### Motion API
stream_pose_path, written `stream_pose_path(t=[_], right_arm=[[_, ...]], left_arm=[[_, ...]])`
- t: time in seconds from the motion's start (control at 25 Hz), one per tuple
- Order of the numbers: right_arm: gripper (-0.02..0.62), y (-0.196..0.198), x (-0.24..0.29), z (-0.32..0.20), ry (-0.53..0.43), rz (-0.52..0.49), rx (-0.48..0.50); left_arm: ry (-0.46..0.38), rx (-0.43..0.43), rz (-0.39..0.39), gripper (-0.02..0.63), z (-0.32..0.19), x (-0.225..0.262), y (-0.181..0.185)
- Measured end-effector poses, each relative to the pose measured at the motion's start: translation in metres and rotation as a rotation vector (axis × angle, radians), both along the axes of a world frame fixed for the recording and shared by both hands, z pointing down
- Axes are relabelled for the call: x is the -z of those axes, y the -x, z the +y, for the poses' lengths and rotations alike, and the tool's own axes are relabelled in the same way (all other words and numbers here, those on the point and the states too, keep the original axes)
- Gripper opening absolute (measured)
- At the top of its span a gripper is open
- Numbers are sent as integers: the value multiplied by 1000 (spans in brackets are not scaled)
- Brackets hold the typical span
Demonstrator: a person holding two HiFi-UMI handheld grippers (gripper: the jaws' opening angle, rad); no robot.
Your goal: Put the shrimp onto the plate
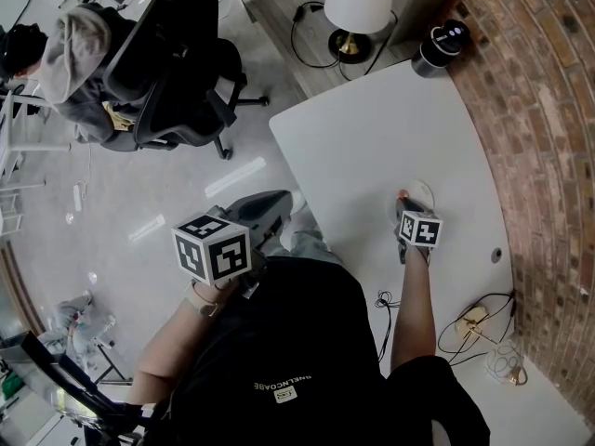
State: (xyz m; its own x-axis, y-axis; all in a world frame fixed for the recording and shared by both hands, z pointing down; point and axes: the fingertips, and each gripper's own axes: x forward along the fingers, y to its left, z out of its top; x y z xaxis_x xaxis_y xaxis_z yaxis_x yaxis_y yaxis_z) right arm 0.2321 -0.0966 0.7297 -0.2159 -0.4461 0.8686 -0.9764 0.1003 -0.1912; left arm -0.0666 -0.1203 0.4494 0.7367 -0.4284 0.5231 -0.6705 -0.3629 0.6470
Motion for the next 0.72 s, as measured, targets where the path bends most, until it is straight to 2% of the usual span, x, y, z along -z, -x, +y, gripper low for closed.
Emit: stream_pose_path(t=[0.72], right_arm=[[58,3,-1,2,15,-24,4]], left_arm=[[3,-1,3,3,1,1,-2]])
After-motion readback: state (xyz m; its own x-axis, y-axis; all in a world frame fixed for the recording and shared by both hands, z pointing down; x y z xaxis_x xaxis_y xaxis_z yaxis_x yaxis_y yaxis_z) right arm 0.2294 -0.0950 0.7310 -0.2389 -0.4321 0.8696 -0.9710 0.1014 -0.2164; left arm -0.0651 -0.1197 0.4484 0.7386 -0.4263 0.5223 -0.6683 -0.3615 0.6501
